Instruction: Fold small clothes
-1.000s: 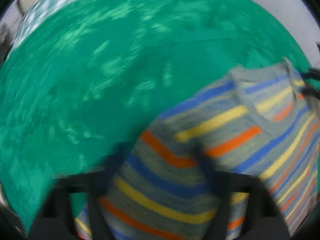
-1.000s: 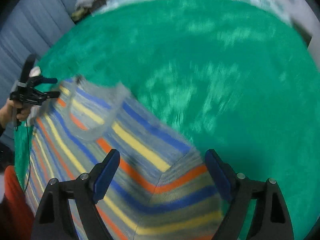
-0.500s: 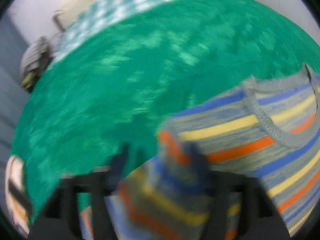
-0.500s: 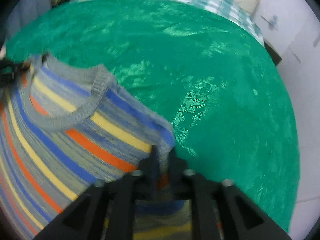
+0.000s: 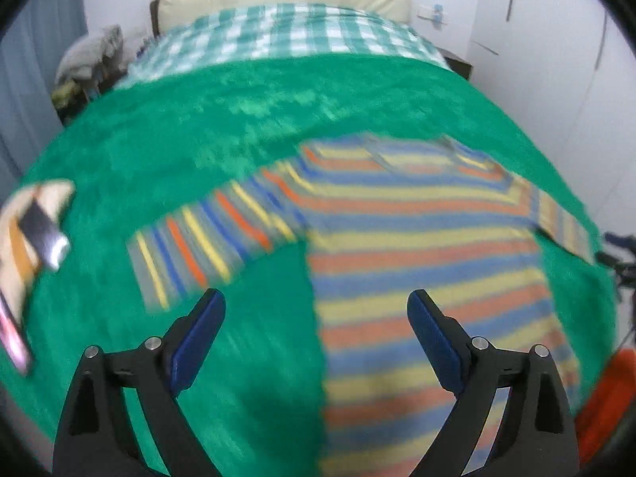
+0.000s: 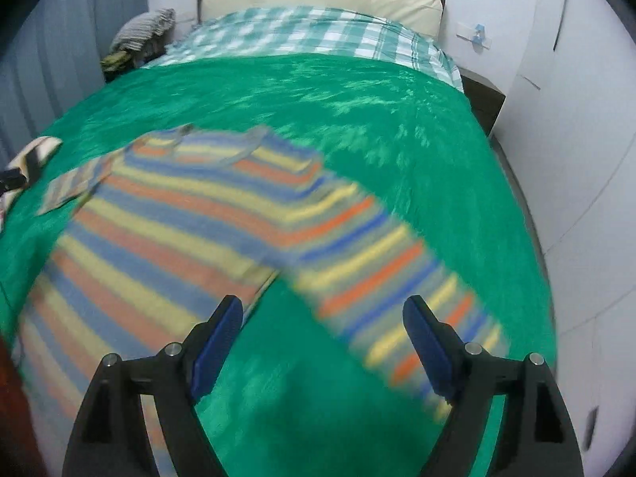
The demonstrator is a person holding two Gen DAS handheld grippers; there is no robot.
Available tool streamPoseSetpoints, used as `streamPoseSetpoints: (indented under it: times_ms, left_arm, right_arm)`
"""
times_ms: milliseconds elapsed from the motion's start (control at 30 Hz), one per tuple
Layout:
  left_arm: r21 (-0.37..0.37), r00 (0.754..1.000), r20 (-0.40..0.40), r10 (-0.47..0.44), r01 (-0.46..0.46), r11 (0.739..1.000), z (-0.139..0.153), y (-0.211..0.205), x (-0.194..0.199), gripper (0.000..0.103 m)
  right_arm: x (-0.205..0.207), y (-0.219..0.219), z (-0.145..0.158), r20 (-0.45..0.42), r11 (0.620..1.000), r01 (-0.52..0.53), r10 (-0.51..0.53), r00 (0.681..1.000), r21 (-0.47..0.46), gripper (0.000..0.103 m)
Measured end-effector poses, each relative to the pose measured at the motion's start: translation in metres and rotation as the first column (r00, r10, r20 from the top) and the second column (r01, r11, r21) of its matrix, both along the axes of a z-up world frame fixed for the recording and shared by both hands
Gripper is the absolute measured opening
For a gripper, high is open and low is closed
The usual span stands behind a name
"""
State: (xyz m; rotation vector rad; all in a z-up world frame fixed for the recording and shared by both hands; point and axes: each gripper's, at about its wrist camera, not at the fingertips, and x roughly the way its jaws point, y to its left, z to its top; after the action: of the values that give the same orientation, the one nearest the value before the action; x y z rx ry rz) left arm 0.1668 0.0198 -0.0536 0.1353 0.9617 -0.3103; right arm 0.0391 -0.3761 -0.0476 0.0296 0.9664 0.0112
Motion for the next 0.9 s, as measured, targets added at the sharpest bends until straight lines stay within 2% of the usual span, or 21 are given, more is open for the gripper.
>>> streamPoseSetpoints:
  times_ms: [67,133,233,267,300,333,367,433,533,600,667,733,833,900]
  left_arm:
    - [-0.03,0.999,-0.04,-0.022,0.021,0.999,-0.013,-0.01,-0.031,0.095]
    - [-0.027,0.998,-0.056,-0.029,0.028,0.999,-0.029,-0.022,-0.055,0.096]
    - [-0.012,0.988,-0.148,-0.046,0.045,0.999,-0.076,-0.042,-0.083,0.096]
    - [0.019,0.979,-0.196,-0.051,0.056,0.998,-0.095,-0.047,-0.09,0.096]
    - [0.048,0.97,-0.236,-0.054,0.067,0.997,-0.107,-0.049,-0.096,0.096]
    - [0.108,0.95,-0.307,-0.051,0.088,0.99,-0.127,-0.05,-0.1,0.095]
    - [0.155,0.945,-0.324,-0.045,0.1,0.983,-0.136,-0.046,-0.106,0.096]
    - [0.171,0.952,-0.301,-0.048,0.104,0.98,-0.128,-0.038,-0.115,0.096]
    - [0.146,0.967,-0.255,0.005,0.033,0.989,-0.104,-0.017,-0.123,0.095]
    - [0.099,0.982,-0.182,0.057,-0.039,0.994,-0.084,-0.004,-0.126,0.095]
    - [0.037,0.988,-0.114,0.1,-0.097,0.995,-0.068,0.004,-0.119,0.096]
    - [0.004,0.989,-0.076,0.127,-0.128,0.992,-0.063,0.006,-0.106,0.098]
    - [-0.007,0.99,-0.034,0.134,-0.134,0.991,-0.066,0.004,-0.075,0.098]
    - [0.02,0.987,-0.037,0.153,-0.153,0.988,-0.081,0.006,-0.056,0.098]
  right_arm:
    - [-0.032,0.024,-0.003,0.001,0.998,-0.021,0.021,1.0,0.055,0.084]
    - [-0.055,0.051,-0.009,0.004,0.994,-0.049,0.048,0.999,0.098,0.085]
    - [-0.075,0.096,-0.031,-0.039,0.985,-0.105,0.111,0.993,0.137,0.086]
    - [-0.08,0.109,-0.041,-0.066,0.984,-0.12,0.13,0.989,0.135,0.086]
    - [-0.083,0.12,-0.054,-0.124,0.981,-0.136,0.154,0.98,0.137,0.086]
    - [-0.085,0.126,-0.069,-0.201,0.98,-0.143,0.169,0.965,0.139,0.086]
    - [-0.09,0.128,-0.08,-0.268,0.982,-0.137,0.168,0.949,0.13,0.086]
    - [-0.102,0.118,-0.098,-0.396,0.991,-0.105,0.129,0.909,0.082,0.086]
    - [-0.127,0.086,-0.092,-0.44,0.999,-0.009,0.026,0.897,0.041,0.086]
    - [-0.137,0.066,-0.078,-0.405,0.998,0.059,-0.045,0.913,0.023,0.086]
    - [-0.14,0.051,-0.061,-0.323,0.993,0.121,-0.116,0.939,-0.005,0.086]
    - [-0.137,0.036,-0.045,-0.195,0.979,0.204,-0.198,0.961,0.01,0.086]
    - [-0.117,0.019,-0.039,-0.028,0.946,0.313,-0.312,0.95,0.09,0.086]
    - [-0.102,0.018,-0.044,0.021,0.936,0.339,-0.342,0.94,0.095,0.086]
